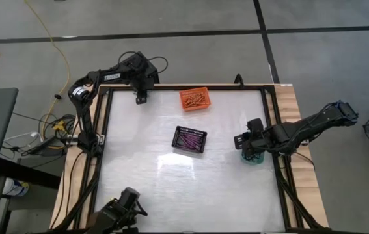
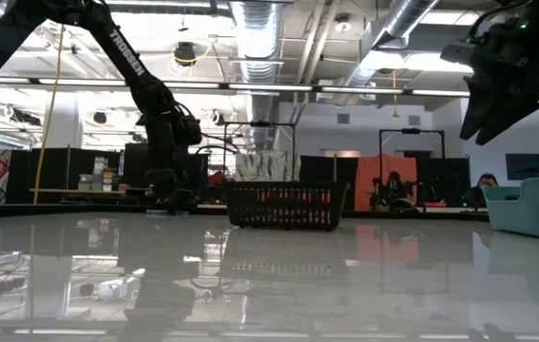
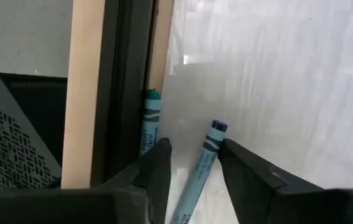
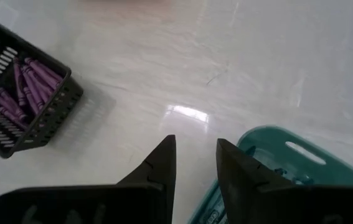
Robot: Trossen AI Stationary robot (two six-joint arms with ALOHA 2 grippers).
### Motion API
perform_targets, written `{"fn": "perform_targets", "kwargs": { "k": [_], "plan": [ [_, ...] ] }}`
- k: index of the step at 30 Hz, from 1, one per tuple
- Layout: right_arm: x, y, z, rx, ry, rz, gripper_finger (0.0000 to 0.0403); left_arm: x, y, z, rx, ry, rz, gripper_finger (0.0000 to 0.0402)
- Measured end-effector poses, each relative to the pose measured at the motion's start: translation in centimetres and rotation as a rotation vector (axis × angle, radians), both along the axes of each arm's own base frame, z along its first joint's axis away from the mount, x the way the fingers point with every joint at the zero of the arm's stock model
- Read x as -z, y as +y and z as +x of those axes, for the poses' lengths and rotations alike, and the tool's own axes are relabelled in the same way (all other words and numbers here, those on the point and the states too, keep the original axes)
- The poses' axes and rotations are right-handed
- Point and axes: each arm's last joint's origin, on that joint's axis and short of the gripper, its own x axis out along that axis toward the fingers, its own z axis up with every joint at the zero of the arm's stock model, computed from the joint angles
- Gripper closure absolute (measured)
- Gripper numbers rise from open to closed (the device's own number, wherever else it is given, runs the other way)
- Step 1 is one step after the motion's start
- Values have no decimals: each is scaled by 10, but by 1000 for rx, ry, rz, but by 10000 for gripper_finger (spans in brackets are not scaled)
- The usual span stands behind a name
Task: Sort crayons
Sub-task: Put the blue green crayon into the green bin
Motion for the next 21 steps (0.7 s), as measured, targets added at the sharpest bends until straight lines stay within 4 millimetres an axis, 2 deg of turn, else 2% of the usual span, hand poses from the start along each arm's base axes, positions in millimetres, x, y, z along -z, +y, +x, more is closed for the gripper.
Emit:
{"fn": "perform_targets", "kwargs": {
  "k": [9, 17, 21],
  "plan": [
    [0, -9, 2, 11, 24, -25, 294, 2, -16, 10, 31, 30, -90, 386],
    [-1, -9, 2, 17, 11, -39, 294, 2, -34, 29, 21, 61, -123, 393],
    [-2, -8, 6, 19, -28, -31, 294, -4, -44, 39, -29, 36, -201, 398]
  ]
}}
